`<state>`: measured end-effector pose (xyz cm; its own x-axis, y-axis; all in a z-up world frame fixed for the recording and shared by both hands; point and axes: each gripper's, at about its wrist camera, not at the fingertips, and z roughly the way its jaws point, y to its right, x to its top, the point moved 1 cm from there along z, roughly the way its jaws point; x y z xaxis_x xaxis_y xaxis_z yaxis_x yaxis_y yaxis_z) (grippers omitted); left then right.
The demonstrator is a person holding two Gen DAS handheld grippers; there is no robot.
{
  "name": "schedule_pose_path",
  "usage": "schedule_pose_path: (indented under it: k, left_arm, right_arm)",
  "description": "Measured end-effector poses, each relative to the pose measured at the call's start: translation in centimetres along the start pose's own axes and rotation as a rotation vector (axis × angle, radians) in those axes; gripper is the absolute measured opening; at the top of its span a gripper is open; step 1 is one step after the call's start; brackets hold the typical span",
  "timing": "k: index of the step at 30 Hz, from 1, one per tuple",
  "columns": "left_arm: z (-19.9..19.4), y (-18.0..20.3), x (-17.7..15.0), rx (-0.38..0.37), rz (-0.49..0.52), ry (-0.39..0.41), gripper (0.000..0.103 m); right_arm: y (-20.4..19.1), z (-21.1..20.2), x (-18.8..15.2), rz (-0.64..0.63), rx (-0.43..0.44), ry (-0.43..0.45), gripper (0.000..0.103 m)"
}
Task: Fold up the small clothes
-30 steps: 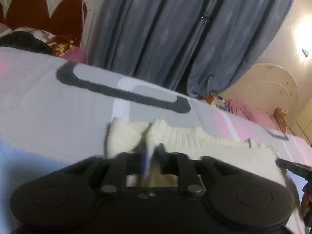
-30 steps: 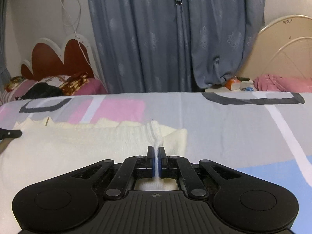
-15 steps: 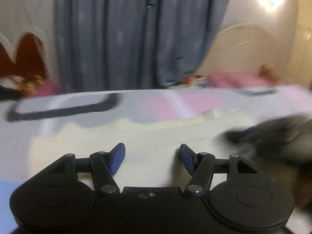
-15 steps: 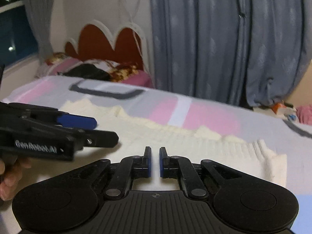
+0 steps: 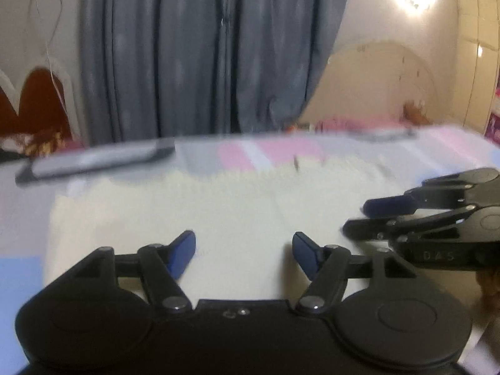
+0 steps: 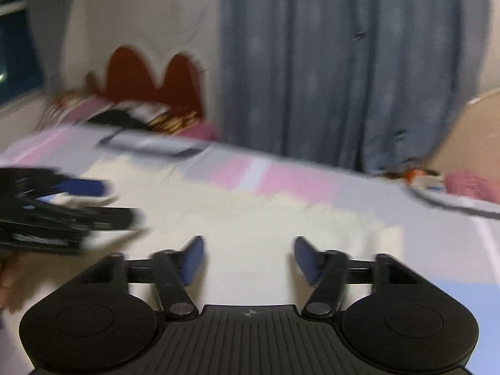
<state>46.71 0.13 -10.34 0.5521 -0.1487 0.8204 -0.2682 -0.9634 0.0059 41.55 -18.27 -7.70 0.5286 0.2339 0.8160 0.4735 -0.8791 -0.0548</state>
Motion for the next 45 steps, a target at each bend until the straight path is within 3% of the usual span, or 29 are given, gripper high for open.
schedule_pose_path:
  k: [6, 9, 12, 14, 18, 21, 26, 30, 33, 38, 41, 45]
  left_arm:
    - [-2.7, -2.0, -0.6, 0.086, -0.059, 0.01, 0.065]
    - [-3.8, -1.1, -0.6, 0.025, -0.072, 0.042, 0.067]
    - [-2.8, 1.0, -1.4, 0.001, -0.024, -0.009, 0.069]
    - [-2.3, 1.2, -2.1, 0.034, 0.01, -0.023, 0.071]
    - [-4.2, 0.0, -2.2, 0.076, 0.005, -0.028, 0.063]
    - [-6.3, 0.4, -2.6, 0.056, -0.044, 0.012, 0.064]
    - [-7.1, 2.9, -5.5, 0.053, -0.081, -0.041, 0.064]
    - [-9.3, 3.4, -6.8, 0.086, -0.083, -0.019, 0.063]
    - [-10.4, 3.9, -6.6, 0.076, -0.057, 0.021, 0.065]
    - [-9.5, 3.8, -7.4, 0.092, -0.048, -0.037, 0.066]
    - [-10.4, 1.3, -8.3, 0.154, -0.072, -0.046, 0.066]
    - [-11.8, -1.3, -9.1, 0.156, -0.093, -0.056, 0.063]
  right_arm:
    - [2.6, -1.4, -1.3, 0.073, -0.094, -0.008, 0.035]
    - [1.5, -3.0, -1.0, 0.068, -0.05, 0.022, 0.035]
    - [-1.8, -3.1, -1.0, 0.003, 0.019, 0.024, 0.035]
    - [-2.5, -1.9, -1.9, -0.009, -0.018, -0.038, 0.035]
    - [-0.4, -3.3, -2.8, 0.041, -0.056, -0.025, 0.035]
    - [-0.2, -6.1, -3.1, 0.063, -0.041, -0.002, 0.035]
    - [-4.9, -7.6, -5.5, 0.022, 0.04, -0.035, 0.035]
    - [-6.9, -8.7, -8.2, -0.041, -0.008, -0.035, 0.035]
    - [-7.1, -10.1, -8.1, -0.038, -0.008, -0.003, 0.035]
    - [-8.7, -9.3, -8.6, -0.058, 0.021, -0.034, 0.035]
    - [-7.2, -9.7, -9.4, -0.075, -0.024, -0.04, 0.035]
    - [-2.1, -12.1, -11.3, 0.053, -0.202, -0.044, 0.035]
